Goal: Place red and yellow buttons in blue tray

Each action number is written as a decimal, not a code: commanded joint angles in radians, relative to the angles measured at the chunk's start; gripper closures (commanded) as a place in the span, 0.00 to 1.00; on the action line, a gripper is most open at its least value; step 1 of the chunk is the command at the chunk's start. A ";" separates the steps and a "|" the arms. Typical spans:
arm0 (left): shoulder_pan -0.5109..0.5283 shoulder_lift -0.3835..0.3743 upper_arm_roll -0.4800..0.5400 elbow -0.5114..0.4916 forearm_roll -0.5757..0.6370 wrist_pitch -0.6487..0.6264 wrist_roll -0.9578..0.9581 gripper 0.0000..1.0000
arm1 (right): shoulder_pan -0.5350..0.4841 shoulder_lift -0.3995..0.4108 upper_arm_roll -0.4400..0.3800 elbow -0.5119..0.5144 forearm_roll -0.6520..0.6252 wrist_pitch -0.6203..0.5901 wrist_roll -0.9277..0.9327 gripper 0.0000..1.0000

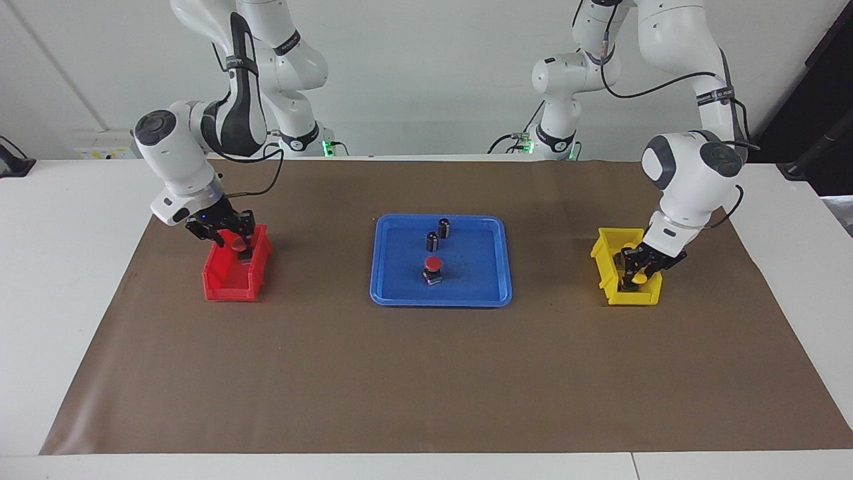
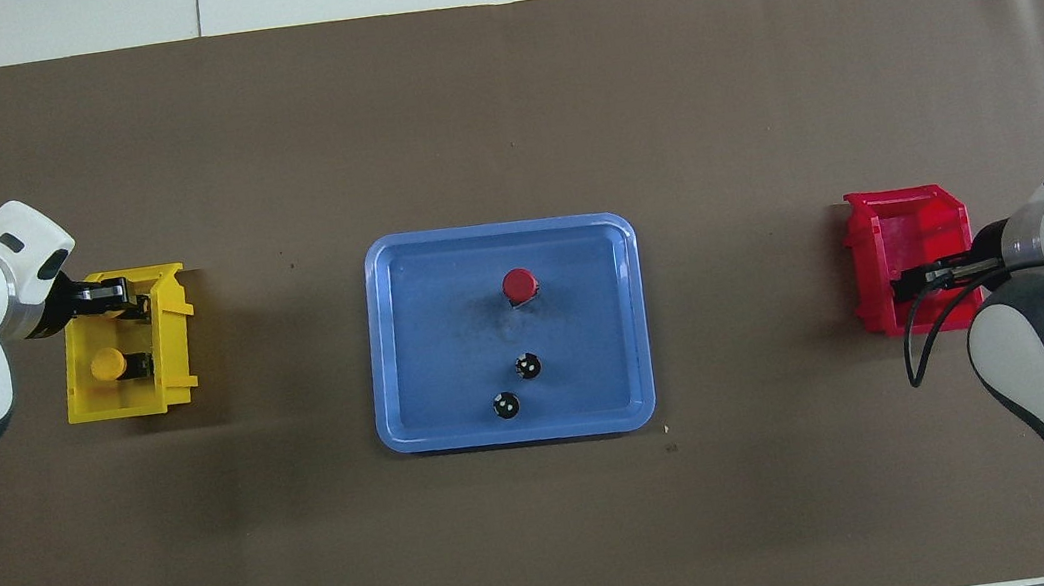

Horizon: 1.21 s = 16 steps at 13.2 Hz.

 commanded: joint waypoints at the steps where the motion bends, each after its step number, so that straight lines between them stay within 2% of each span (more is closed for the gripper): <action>1: -0.009 -0.013 -0.002 0.064 0.012 -0.110 -0.032 0.99 | -0.027 -0.012 0.014 -0.045 0.015 0.047 -0.041 0.39; 3: -0.039 -0.014 -0.016 0.315 0.012 -0.455 -0.038 0.99 | -0.027 -0.012 0.014 -0.049 0.015 0.056 -0.048 0.46; 4: -0.106 -0.010 -0.016 0.411 0.015 -0.549 -0.101 0.99 | -0.027 -0.013 0.014 -0.057 0.015 0.058 -0.048 0.49; 5: -0.186 -0.001 -0.017 0.431 0.026 -0.557 -0.239 0.99 | -0.025 -0.013 0.014 -0.057 0.015 0.061 -0.048 0.56; 7: -0.358 -0.016 -0.019 0.332 0.025 -0.397 -0.545 0.99 | -0.018 -0.010 0.016 -0.042 0.013 0.041 -0.048 0.81; 8: -0.434 -0.013 -0.019 0.297 0.025 -0.328 -0.661 0.99 | -0.016 -0.001 0.016 -0.008 0.013 0.016 -0.051 0.82; 9: -0.488 0.002 -0.017 0.290 0.025 -0.301 -0.722 0.99 | -0.016 0.019 0.016 0.059 0.013 -0.057 -0.059 0.82; 11: -0.532 0.040 -0.017 0.275 0.025 -0.274 -0.758 0.99 | -0.019 0.066 0.016 0.228 0.012 -0.241 -0.087 0.82; 12: -0.544 0.040 -0.017 0.237 0.025 -0.230 -0.777 0.99 | -0.019 0.085 0.016 0.289 0.012 -0.304 -0.090 0.82; 14: -0.585 0.069 -0.017 0.186 0.026 -0.128 -0.836 0.99 | -0.015 0.091 0.019 0.360 0.012 -0.369 -0.085 0.82; 16: -0.605 0.112 -0.014 0.197 0.028 -0.108 -0.877 0.99 | 0.016 0.092 0.022 0.420 0.013 -0.425 -0.075 0.82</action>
